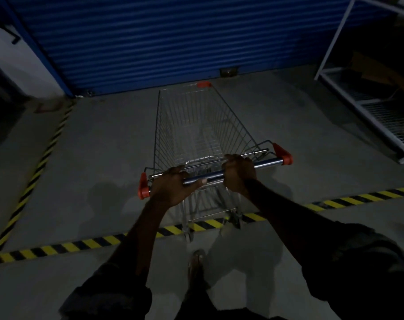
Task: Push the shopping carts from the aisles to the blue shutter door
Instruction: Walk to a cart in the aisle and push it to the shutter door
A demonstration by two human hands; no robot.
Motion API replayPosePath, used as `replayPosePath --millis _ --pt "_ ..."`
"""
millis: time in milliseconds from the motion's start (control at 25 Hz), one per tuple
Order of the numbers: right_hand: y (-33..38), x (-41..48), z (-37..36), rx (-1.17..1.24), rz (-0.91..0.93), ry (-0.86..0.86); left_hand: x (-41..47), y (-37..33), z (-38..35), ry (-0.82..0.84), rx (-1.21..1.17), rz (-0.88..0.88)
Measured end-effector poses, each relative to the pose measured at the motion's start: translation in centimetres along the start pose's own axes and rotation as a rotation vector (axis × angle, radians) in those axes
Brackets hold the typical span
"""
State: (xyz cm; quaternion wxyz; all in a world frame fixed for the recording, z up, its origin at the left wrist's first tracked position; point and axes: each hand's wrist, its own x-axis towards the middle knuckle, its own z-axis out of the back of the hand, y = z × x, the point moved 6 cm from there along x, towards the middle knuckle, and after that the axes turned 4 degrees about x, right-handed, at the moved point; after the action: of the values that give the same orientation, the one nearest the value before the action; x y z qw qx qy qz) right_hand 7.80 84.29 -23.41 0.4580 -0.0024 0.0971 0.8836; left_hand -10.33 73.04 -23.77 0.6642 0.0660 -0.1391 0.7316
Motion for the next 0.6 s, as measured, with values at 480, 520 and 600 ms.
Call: replayPosePath --millis 480,520,600 --pt "2.7 22.7 0.6 -0.001 0.106 -0.067 20.2 15.3 -4.2 0.265 -0.176 0.017" --pt "2.8 24.3 0.8 -0.016 0.097 -0.05 21.6 16.3 -5.0 0.268 -0.101 0.021" --pt "2.8 27.6 1.3 -0.042 0.033 -0.061 24.3 18.2 -6.4 0.186 0.073 0.034"
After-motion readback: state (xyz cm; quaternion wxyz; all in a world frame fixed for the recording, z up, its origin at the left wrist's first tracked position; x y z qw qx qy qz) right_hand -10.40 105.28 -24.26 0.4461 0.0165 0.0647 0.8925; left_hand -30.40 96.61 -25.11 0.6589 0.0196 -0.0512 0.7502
